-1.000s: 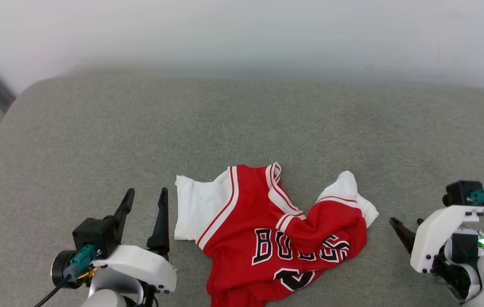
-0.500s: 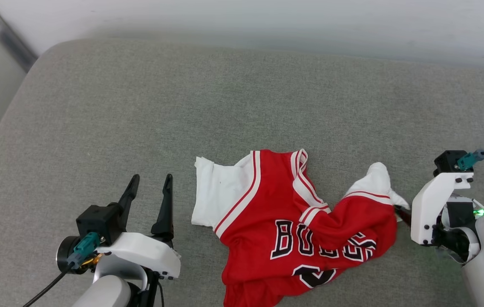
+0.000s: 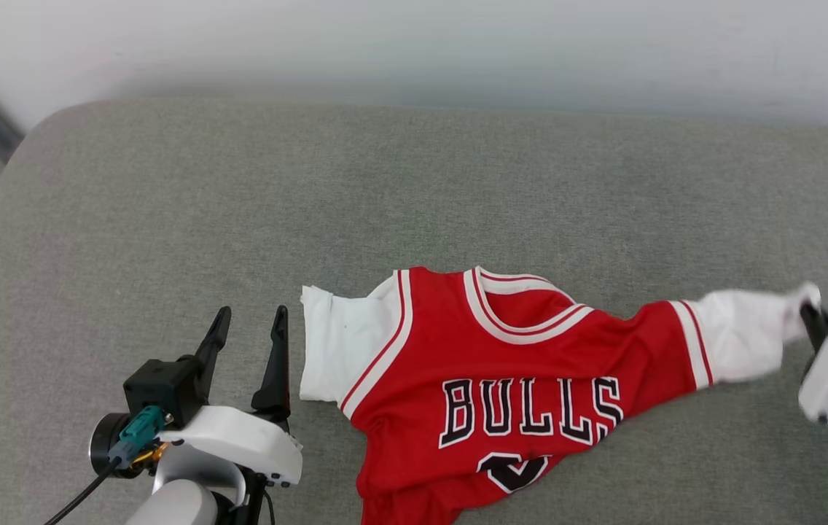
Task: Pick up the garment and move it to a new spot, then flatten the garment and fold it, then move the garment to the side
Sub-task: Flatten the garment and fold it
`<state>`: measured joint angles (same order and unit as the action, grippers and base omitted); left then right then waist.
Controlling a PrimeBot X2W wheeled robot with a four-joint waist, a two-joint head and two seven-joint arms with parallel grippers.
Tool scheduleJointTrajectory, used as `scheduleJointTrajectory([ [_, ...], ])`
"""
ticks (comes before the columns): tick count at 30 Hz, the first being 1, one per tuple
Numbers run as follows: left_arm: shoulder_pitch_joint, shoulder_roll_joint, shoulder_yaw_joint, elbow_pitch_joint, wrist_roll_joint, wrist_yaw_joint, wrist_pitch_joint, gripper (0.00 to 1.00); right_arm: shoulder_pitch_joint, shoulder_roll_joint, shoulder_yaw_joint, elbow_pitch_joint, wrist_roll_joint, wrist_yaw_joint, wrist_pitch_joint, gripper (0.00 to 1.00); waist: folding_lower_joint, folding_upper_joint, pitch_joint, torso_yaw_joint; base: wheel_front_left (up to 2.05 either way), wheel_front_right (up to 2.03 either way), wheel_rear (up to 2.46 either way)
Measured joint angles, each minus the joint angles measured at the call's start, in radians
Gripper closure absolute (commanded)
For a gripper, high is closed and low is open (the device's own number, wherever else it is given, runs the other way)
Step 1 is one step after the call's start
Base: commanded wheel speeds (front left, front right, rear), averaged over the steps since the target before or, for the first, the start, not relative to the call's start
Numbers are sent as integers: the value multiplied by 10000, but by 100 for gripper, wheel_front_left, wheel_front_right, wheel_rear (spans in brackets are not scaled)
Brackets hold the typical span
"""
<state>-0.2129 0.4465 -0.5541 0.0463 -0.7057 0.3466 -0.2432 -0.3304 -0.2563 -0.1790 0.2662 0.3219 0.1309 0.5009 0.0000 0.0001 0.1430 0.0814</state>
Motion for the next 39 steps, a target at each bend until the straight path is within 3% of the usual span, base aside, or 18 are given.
scheduleJointTrajectory([
  [7,190,67,-13,-82,-27,73,35,0,2557,1384,-1741,-84,-414,0,-268,100,0,0,-188,-203,0,0,0],
  [8,227,94,-15,-92,-29,98,42,0,2739,1507,-1862,59,-397,0,-332,84,-1,0,-211,-237,0,0,0],
  [9,248,115,0,-105,-31,109,63,0,2854,1565,-1925,209,-408,0,-395,3,0,0,-230,-270,0,0,0],
  [10,252,151,12,-123,-31,138,90,0,2924,1630,-1956,295,-410,0,-593,0,0,0,-249,-302,0,0,0],
  [16,396,355,71,-249,-33,316,219,0,2915,1810,-1973,54,-391,0,-2100,0,0,0,-460,-400,0,0,0],
  [23,816,556,230,-355,-163,591,295,0,3575,1921,-1446,-1847,-600,0,-3229,0,0,0,-985,-401,0,0,0],
  [32,1285,825,453,-593,-359,936,451,0,4404,2006,-424,-3363,-861,0,-3789,0,0,0,-1577,-480,0,0,0],
  [39,1185,1060,512,-531,-470,874,832,0,4534,2046,435,-3971,-1313,0,-4151,0,-1,0,-1554,-754,0,0,0],
])
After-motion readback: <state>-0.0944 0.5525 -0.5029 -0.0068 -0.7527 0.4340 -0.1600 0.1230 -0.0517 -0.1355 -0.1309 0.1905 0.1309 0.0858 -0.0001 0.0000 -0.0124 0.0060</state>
